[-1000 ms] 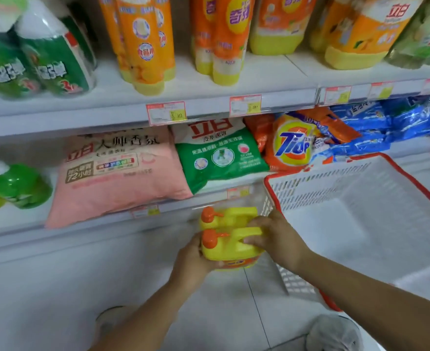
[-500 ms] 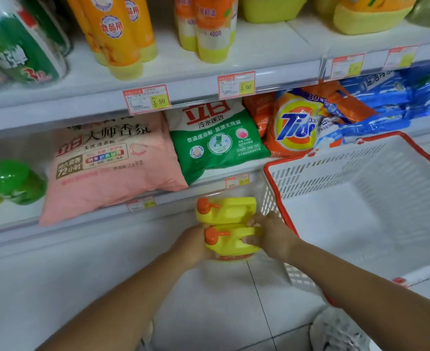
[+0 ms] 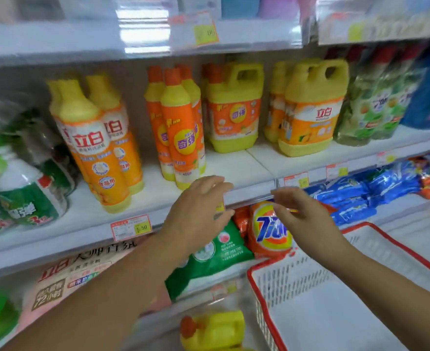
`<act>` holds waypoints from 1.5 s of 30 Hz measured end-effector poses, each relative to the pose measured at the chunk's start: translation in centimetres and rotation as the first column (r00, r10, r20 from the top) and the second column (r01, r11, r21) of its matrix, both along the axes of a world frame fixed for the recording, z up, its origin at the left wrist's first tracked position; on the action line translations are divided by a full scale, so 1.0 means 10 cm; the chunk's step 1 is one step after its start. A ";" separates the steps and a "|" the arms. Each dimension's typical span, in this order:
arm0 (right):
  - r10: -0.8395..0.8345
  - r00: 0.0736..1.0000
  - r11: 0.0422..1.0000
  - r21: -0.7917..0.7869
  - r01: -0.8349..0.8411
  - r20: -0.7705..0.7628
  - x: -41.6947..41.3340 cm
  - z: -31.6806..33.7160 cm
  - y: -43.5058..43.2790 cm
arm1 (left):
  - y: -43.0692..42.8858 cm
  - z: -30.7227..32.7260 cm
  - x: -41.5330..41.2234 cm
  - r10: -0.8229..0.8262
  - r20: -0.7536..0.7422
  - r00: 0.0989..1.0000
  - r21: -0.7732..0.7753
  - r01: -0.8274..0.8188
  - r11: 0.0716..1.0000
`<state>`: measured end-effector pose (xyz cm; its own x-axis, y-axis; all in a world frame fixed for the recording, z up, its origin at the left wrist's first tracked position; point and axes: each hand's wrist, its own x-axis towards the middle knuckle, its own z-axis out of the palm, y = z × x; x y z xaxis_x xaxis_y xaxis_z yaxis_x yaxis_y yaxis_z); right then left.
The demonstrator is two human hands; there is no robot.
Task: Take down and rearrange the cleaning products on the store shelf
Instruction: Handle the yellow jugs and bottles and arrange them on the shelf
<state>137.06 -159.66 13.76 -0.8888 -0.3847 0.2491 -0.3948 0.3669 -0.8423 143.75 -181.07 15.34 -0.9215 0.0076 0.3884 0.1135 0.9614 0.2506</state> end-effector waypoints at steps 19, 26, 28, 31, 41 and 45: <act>0.052 0.997 0.989 -0.141 -0.044 0.053 -2.52 0.41 -1.17 | -0.26 -0.44 -1.00 0.035 -0.153 0.988 -0.387 -0.092 0.917; 0.032 0.999 0.995 -0.094 -0.035 -0.031 -2.43 0.32 -1.17 | -0.26 -0.44 -0.99 0.058 -0.152 0.987 -0.387 -0.114 0.915; 0.021 0.996 0.996 -0.079 -0.029 -0.090 -2.35 0.30 -1.13 | -0.25 -0.43 -0.99 0.061 -0.153 0.986 -0.385 -0.116 0.915; 0.057 0.994 0.995 -0.078 -0.065 -0.092 -2.23 0.32 -1.03 | -0.24 -0.41 -0.98 0.070 -0.137 0.988 -0.383 -0.118 0.916; 0.098 0.981 0.988 -0.098 -0.116 -0.170 -1.95 0.62 -1.07 | -0.24 -0.45 -1.00 0.059 -0.156 0.986 -0.398 -0.117 0.910; 0.042 0.974 0.992 -0.110 -0.068 -0.223 -1.83 0.65 -0.89 | -0.26 -0.45 -1.01 0.046 -0.171 0.984 -0.397 -0.111 0.911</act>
<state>118.79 -168.54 20.24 -0.7857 -0.3885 0.4814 -0.5916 0.2446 -0.7682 133.60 -183.70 10.86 -0.8545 0.1239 0.5045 0.0394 0.9838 -0.1749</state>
